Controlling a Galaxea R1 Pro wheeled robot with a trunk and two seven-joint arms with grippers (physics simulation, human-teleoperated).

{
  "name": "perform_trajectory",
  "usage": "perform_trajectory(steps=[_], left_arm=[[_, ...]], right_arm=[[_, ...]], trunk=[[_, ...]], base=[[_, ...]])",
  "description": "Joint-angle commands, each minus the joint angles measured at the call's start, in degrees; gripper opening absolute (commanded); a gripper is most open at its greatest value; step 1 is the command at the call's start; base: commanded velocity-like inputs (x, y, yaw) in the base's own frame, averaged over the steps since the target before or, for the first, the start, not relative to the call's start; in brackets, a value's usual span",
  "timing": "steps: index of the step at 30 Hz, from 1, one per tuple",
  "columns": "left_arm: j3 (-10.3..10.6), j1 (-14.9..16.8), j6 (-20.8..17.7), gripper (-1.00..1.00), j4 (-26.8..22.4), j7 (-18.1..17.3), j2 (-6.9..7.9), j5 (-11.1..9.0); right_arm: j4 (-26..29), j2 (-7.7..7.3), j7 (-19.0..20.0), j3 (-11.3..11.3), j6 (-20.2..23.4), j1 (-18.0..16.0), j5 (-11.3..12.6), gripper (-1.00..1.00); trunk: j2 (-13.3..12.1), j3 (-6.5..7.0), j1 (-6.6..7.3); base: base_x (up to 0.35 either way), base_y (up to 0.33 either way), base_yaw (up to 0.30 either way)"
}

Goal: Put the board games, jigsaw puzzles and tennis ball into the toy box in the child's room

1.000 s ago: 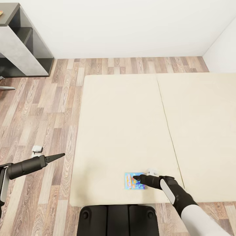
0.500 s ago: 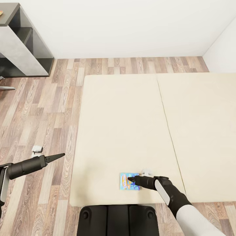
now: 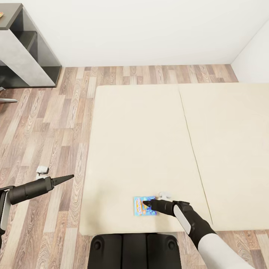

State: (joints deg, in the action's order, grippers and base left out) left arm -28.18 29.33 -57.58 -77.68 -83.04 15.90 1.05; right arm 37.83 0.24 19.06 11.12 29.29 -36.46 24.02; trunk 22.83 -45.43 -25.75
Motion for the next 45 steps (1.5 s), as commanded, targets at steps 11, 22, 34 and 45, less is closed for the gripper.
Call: perform_trajectory(steps=[11,22,34,45], left_arm=[[-0.03,0.02,-0.6,1.0,-0.01,-0.28,0.01,0.18],[-0.03,0.02,-0.6,1.0,-0.01,-0.28,0.01,0.13],[-0.03,0.02,-0.6,1.0,-0.01,-0.28,0.01,0.14],[-0.03,0.02,-0.6,1.0,-0.01,-0.28,0.01,0.18]], right_arm=[[-0.03,-0.14,0.01,0.04,0.1,-0.01,0.17,1.0],[-0.02,-0.01,0.01,0.04,-0.01,-0.01,0.15,1.0],[-0.01,0.02,0.01,0.04,-0.01,-0.01,0.15,1.0],[0.01,-0.03,0.01,0.04,-0.02,-0.01,0.15,1.0]], trunk=[[0.09,-0.06,-0.03],[0.09,-0.06,-0.03],[0.09,-0.06,-0.03],[0.09,-0.06,-0.03]], base=[[0.0,0.0,0.0],[0.0,0.0,0.0],[0.0,0.0,0.0],[0.0,0.0,0.0]])
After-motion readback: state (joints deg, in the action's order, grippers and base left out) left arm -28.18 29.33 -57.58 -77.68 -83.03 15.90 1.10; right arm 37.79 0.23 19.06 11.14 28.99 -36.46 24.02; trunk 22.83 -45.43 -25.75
